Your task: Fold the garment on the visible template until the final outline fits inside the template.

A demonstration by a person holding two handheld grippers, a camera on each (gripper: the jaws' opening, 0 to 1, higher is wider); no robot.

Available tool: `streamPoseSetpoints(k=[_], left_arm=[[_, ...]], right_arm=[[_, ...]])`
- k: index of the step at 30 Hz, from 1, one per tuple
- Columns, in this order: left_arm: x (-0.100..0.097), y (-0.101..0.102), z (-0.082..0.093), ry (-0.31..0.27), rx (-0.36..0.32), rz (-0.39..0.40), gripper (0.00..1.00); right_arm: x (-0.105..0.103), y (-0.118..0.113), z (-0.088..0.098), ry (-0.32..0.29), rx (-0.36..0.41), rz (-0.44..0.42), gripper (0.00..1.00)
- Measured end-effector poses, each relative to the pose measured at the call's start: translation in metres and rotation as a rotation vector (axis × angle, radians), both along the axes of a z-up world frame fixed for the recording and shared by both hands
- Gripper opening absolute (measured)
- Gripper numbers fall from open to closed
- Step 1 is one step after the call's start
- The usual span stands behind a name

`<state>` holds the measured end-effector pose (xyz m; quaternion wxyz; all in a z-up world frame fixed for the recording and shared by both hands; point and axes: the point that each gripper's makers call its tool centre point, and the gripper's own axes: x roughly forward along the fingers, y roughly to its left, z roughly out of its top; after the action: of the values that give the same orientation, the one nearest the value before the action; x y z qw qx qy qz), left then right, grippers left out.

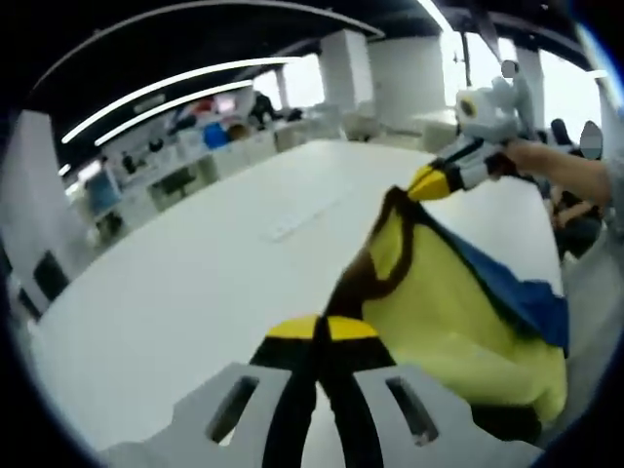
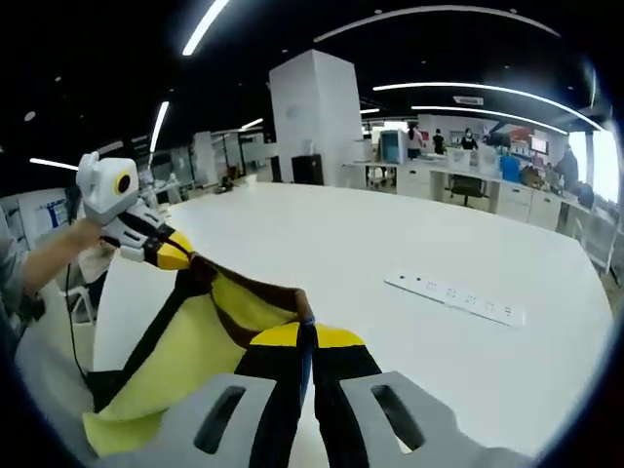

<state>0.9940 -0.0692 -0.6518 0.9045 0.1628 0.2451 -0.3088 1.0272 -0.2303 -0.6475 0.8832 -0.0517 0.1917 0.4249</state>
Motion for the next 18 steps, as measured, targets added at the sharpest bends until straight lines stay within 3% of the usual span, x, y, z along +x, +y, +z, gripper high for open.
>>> streamPoseSetpoints(k=[18], left_arm=[[0.046, 0.009, -0.056, 0.086, 0.005, 0.040, 0.00]], right_arm=[[0.048, 0.006, -0.054, 0.043, -0.021, -0.021, 0.03]])
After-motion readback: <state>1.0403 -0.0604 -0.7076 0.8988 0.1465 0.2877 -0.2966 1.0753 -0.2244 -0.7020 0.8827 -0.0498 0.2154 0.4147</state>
